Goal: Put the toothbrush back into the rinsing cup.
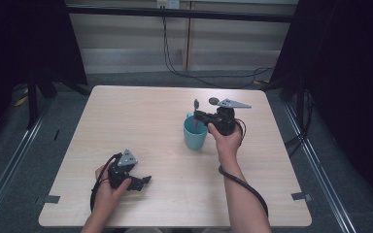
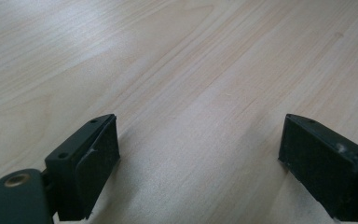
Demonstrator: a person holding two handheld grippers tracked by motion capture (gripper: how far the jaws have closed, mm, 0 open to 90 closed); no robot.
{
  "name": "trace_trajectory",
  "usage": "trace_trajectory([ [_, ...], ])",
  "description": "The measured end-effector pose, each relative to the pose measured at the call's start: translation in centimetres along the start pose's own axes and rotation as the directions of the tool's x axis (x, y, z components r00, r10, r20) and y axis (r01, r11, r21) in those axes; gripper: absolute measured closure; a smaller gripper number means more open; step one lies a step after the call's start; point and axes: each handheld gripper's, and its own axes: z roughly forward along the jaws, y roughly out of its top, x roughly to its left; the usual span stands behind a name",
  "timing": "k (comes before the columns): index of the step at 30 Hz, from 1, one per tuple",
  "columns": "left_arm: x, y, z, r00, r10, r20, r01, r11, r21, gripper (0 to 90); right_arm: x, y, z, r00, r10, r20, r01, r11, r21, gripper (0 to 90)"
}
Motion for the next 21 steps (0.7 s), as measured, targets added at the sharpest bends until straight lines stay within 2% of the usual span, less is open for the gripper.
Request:
trace_trajectory([
  [21, -0.01, -0.02, -0.03, 1.0, 0.0, 0.001, 0.0, 1.0, -0.001, 11.7, -0.64, -0.79, -0.17, 0.9998, 0.011, 0.015, -0.012, 1.0, 0.007, 83.5],
])
